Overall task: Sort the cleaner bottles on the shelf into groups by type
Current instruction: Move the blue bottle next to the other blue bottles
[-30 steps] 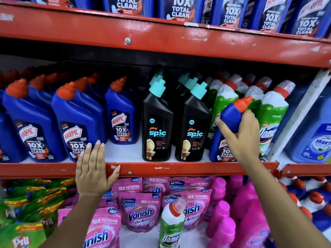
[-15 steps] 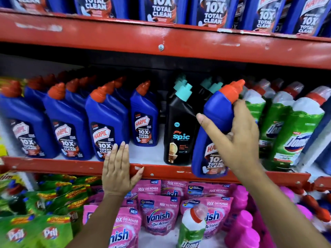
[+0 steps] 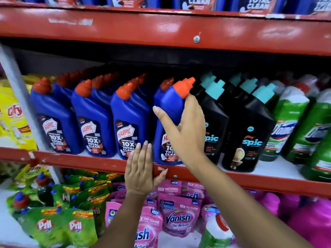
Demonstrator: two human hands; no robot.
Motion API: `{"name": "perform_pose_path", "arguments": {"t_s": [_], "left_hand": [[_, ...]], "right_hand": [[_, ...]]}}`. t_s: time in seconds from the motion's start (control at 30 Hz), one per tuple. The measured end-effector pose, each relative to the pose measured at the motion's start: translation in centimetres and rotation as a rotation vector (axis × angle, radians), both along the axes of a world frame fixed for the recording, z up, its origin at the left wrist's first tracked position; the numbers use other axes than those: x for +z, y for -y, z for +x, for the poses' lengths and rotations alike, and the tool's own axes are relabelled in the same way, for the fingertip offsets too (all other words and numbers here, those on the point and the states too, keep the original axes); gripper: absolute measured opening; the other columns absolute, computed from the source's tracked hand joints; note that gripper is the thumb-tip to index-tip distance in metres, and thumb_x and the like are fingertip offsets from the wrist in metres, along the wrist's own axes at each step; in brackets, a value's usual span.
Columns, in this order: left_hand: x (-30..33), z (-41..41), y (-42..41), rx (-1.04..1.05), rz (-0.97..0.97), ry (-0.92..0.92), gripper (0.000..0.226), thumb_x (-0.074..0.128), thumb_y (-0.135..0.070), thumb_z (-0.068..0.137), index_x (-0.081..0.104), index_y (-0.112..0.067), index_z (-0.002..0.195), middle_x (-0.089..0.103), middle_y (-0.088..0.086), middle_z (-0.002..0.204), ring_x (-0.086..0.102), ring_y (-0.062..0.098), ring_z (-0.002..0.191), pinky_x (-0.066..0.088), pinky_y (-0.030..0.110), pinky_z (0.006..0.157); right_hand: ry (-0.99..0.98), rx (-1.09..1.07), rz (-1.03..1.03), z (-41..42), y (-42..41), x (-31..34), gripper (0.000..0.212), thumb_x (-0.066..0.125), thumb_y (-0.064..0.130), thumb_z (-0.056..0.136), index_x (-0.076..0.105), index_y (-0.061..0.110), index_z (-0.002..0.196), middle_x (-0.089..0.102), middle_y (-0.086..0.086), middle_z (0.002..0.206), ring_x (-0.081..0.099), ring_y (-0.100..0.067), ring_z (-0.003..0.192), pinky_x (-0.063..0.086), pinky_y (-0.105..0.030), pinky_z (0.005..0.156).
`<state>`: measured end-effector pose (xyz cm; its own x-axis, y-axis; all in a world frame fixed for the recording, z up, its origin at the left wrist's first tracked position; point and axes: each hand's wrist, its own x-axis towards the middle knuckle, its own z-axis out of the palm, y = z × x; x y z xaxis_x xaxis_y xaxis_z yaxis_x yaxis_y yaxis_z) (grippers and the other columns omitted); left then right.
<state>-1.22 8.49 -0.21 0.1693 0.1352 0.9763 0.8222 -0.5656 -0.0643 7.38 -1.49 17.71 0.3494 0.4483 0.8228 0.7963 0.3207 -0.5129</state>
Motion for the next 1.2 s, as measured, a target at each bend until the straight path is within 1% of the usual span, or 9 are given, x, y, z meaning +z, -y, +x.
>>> {"name": "perform_pose_path", "arguments": {"t_s": [0.27,0.47,0.57,0.63,0.73,0.87,1.03,1.1,1.2], "left_hand": [[0.0,0.0,0.0,-0.001,0.004,0.013,0.078,0.027,-0.061,0.097,0.024,-0.006,0.152,0.040,0.011,0.146,0.022,0.021,0.147,0.019,0.037,0.120],[0.0,0.0,0.0,-0.002,-0.003,0.010,0.075,0.029,-0.060,0.097,0.030,-0.005,0.148,0.040,0.011,0.146,0.023,0.021,0.146,0.018,0.037,0.121],[0.0,0.0,-0.1,-0.001,-0.010,0.004,0.075,0.029,-0.059,0.097,0.029,-0.004,0.148,0.039,0.011,0.147,0.022,0.021,0.147,0.018,0.037,0.121],[0.0,-0.1,-0.1,0.001,-0.018,0.000,0.075,0.028,-0.059,0.097,0.027,-0.004,0.149,0.038,0.012,0.148,0.022,0.021,0.147,0.018,0.037,0.121],[-0.1,-0.1,0.1,-0.011,-0.017,-0.006,0.076,0.027,-0.059,0.098,0.026,-0.003,0.149,0.037,0.013,0.149,0.020,0.022,0.147,0.019,0.038,0.120],[-0.1,-0.2,0.0,-0.007,-0.001,-0.013,0.075,0.029,-0.057,0.098,0.027,-0.002,0.149,0.035,0.014,0.150,0.021,0.024,0.147,0.021,0.041,0.119],[-0.2,-0.2,0.0,0.013,0.039,-0.011,0.074,0.031,-0.055,0.098,0.030,0.000,0.148,0.038,0.014,0.149,0.030,0.029,0.142,0.019,0.041,0.120],[-0.1,-0.2,-0.1,0.015,0.015,-0.014,0.074,0.030,-0.055,0.098,0.031,0.000,0.148,0.036,0.014,0.150,0.023,0.026,0.146,0.018,0.040,0.120],[-0.3,-0.2,0.0,0.025,-0.008,-0.008,0.074,0.031,-0.055,0.098,0.032,0.001,0.147,0.040,0.017,0.149,0.012,0.020,0.149,0.015,0.039,0.121]], "right_hand": [[0.037,-0.083,-0.099,-0.3,-3.0,-1.8,0.048,0.069,0.045,0.089,0.055,0.001,0.103,0.065,-0.015,0.100,0.060,-0.036,0.097,0.046,-0.048,0.089],[0.147,-0.099,-0.189,0.2,-3.9,-1.8,0.058,0.062,0.052,0.092,0.056,0.002,0.120,0.065,-0.015,0.110,0.060,-0.034,0.103,0.047,-0.044,0.091],[0.174,-0.081,-0.175,0.4,-3.3,-2.6,0.063,0.060,0.047,0.095,0.048,0.000,0.137,0.061,-0.016,0.129,0.056,-0.032,0.120,0.045,-0.043,0.103],[0.188,-0.062,-0.173,0.4,-2.3,-3.5,0.064,0.058,0.039,0.098,0.039,0.001,0.146,0.051,-0.017,0.145,0.046,-0.030,0.135,0.038,-0.041,0.114],[0.159,-0.011,-0.174,1.1,0.2,-5.6,0.060,0.055,0.027,0.101,0.031,0.006,0.152,0.038,-0.012,0.157,0.033,-0.023,0.146,0.027,-0.031,0.119],[0.135,0.030,-0.131,2.6,4.7,-9.9,0.055,0.062,0.019,0.098,0.042,0.004,0.147,0.045,-0.009,0.152,0.038,-0.017,0.145,0.031,-0.032,0.120],[0.130,-0.081,-0.139,5.4,9.8,-16.0,0.046,0.062,0.019,0.096,0.053,-0.001,0.136,0.054,-0.010,0.140,0.046,-0.020,0.137,0.035,-0.032,0.117],[0.076,-0.132,-0.199,6.2,11.9,-18.5,0.052,0.061,0.026,0.094,0.050,0.000,0.138,0.051,-0.010,0.141,0.043,-0.018,0.138,0.030,-0.026,0.118],[-0.091,-0.208,-0.257,6.2,14.5,-22.1,0.073,0.066,0.042,0.087,0.042,0.003,0.144,0.045,-0.009,0.146,0.036,-0.015,0.140,0.025,-0.021,0.119]]}}
